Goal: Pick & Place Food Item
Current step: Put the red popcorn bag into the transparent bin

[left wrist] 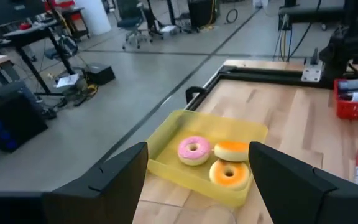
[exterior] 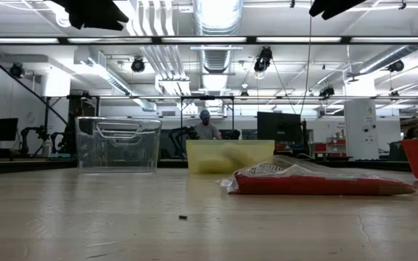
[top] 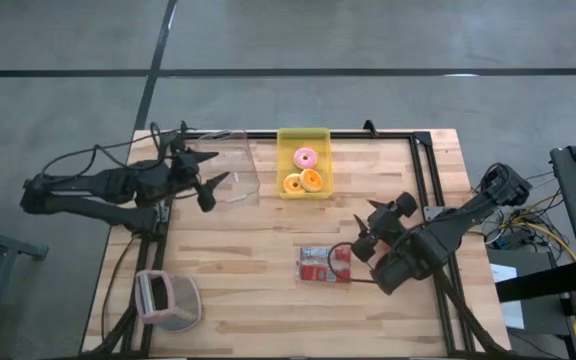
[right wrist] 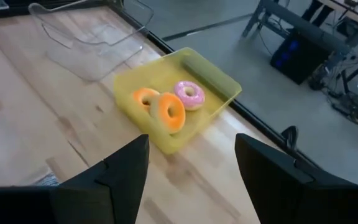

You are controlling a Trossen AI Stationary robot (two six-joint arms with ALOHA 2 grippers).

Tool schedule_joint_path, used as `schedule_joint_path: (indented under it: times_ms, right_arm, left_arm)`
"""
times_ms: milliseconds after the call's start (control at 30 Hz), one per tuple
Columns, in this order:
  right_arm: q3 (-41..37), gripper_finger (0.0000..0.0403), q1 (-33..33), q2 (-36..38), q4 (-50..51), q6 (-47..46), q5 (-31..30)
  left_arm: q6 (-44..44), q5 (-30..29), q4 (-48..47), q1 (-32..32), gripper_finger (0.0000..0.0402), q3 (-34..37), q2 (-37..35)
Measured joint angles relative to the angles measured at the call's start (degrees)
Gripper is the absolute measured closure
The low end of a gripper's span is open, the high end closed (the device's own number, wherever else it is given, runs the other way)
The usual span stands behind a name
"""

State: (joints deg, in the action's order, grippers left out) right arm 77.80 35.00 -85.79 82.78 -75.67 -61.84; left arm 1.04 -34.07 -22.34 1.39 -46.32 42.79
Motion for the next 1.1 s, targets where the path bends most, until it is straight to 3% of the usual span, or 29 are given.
schedule_joint_path:
  times_ms: [100,400,567,833,1100]
  right_arm:
    - [0.0,0.017,-0.6,0.2,-3.6,4.7,0.7]
    - [-1.0,0.017,-0.6,0.3,-20.6,24.7,11.0]
    - [-4.5,0.017,-1.4,0.3,-26.6,29.3,13.3]
    - [-15.8,0.017,-4.4,0.3,-33.6,31.6,29.6]
    - [-25.6,0.017,-4.6,0.3,-46.3,39.3,39.3]
  left_arm:
    - [-0.1,0.9,1.9,0.0,0.0117,3.0,-2.7]
    - [0.0,2.1,6.8,0.0,0.0117,11.0,-5.8]
    - [-0.2,2.1,10.0,0.0,0.0117,13.7,-6.9]
    - [0.1,2.1,10.8,0.0,0.0117,15.7,-8.5]
    - [0.2,2.1,11.2,0.0,0.0117,15.7,-8.7]
